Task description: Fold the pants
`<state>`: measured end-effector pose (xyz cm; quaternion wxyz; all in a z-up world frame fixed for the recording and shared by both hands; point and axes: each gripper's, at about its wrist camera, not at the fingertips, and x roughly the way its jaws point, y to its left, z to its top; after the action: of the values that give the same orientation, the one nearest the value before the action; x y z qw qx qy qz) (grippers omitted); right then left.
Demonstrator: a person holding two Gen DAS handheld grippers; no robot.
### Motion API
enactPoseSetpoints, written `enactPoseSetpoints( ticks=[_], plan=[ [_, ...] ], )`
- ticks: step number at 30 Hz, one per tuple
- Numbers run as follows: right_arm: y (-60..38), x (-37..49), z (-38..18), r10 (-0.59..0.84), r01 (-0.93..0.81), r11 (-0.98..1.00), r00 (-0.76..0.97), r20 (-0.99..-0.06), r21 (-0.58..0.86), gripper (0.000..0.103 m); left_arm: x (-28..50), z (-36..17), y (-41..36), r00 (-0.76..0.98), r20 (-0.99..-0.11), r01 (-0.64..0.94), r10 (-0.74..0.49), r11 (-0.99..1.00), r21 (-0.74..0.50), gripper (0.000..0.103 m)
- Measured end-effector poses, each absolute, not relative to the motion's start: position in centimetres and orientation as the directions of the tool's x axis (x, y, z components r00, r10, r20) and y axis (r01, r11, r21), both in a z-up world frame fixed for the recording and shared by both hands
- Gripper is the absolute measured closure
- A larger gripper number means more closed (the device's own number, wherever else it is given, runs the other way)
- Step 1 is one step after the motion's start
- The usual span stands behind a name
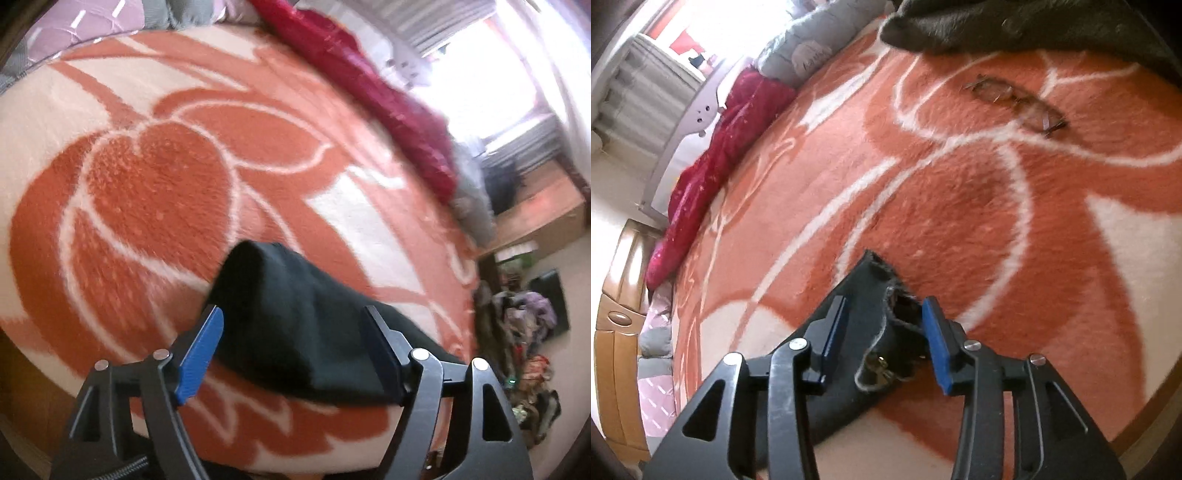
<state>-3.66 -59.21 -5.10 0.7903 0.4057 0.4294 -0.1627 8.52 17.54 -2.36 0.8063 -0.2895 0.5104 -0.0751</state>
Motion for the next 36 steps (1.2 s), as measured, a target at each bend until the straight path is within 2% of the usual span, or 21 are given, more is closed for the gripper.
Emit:
enactPoseSetpoints(
  ticks=[2, 3, 4, 5, 6, 9, 11, 15, 20, 21, 24, 25, 28, 31, 36],
  plan=[
    [-58.7, -2.6, -5.9, 0.088, 0.619, 0.632, 0.540, -0.837, 0.465, 0.059, 10.4, -5.0, 17.3, 0.380, -0.820, -0.209, -0.427, 0.824, -0.526, 0.029],
    [-58.4, -2.1, -6.5, 0.076, 0.640, 0.638, 0.501, -0.862, 0.428, 0.059, 10.8, -6.1, 17.1, 0.339, -0.831, -0.219, -0.441, 0.822, -0.526, 0.041],
    [-58.3, -2.1, -6.6, 0.065, 0.645, 0.641, 0.495, -0.867, 0.416, 0.064, 11.2, -6.9, 16.6, 0.313, -0.832, -0.220, -0.459, 0.817, -0.534, 0.070],
    [-58.3, -2.1, -6.1, 0.057, 0.628, 0.651, 0.519, -0.853, 0.426, 0.076, 11.5, -7.4, 16.0, 0.288, -0.825, -0.219, -0.487, 0.805, -0.552, 0.068],
    [-58.2, -2.2, -5.5, 0.052, 0.610, 0.661, 0.543, -0.838, 0.437, 0.098, 11.4, -7.2, 15.6, 0.310, -0.816, -0.212, -0.487, 0.802, -0.559, 0.068],
    [-57.9, -3.4, -1.6, -0.056, 0.546, 0.738, 0.636, -0.770, 0.397, 0.098, 11.0, -6.7, 14.5, 0.369, -0.842, -0.157, -0.394, 0.866, -0.475, 0.068],
    [-58.4, -2.6, -3.1, -0.081, 0.575, 0.756, 0.555, -0.828, 0.311, 0.098, 10.9, -7.8, 14.3, 0.344, -0.861, -0.175, -0.375, 0.875, -0.451, 0.068],
    [-58.6, -1.3, -7.6, -0.102, 0.609, 0.779, 0.358, -0.928, 0.149, 0.098, 10.1, -9.0, 15.2, 0.327, -0.840, -0.219, -0.433, 0.830, -0.513, 0.068],
    [-58.0, -1.9, -3.1, -0.224, 0.618, 0.777, 0.453, -0.863, 0.123, 0.097, 9.9, -7.5, 15.8, 0.335, -0.822, -0.154, -0.461, 0.833, -0.531, 0.065],
    [-57.3, -1.6, -1.8, -0.216, 0.594, 0.792, 0.489, -0.845, 0.141, 0.097, 9.9, -6.8, 15.7, 0.346, -0.816, -0.145, -0.462, 0.833, -0.534, 0.058],
    [-53.2, 1.4, 0.6, -0.038, 0.422, 0.872, 0.564, -0.825, 0.248, 0.096, 11.0, -5.5, 16.2, 0.387, -0.787, -0.144, -0.480, 0.812, -0.566, 0.032],
    [-50.8, 2.8, 0.8, 0.044, 0.341, 0.897, 0.567, -0.822, 0.283, 0.096, 11.4, -5.3, 16.5, 0.392, -0.781, -0.151, -0.487, 0.803, -0.577, 0.029],
    [-43.0, 6.6, 0.1, 0.251, 0.133, 0.920, 0.521, -0.816, 0.368, 0.095, 12.3, -5.4, 17.3, 0.377, -0.770, -0.185, -0.515, 0.773, -0.608, 0.029],
    [-35.7, 10.1, -2.4, 0.389, 0.011, 0.901, 0.424, -0.818, 0.434, 0.095, 13.8, -6.2, 17.3, 0.336, -0.788, -0.196, -0.517, 0.779, -0.595, 0.029],
    [-26.4, 15.2, -6.3, 0.448, -0.102, 0.893, 0.276, -0.850, 0.438, 0.095, 14.5, -7.2, 15.7, 0.279, -0.796, -0.147, -0.537, 0.796, -0.588, 0.031]
  ],
)
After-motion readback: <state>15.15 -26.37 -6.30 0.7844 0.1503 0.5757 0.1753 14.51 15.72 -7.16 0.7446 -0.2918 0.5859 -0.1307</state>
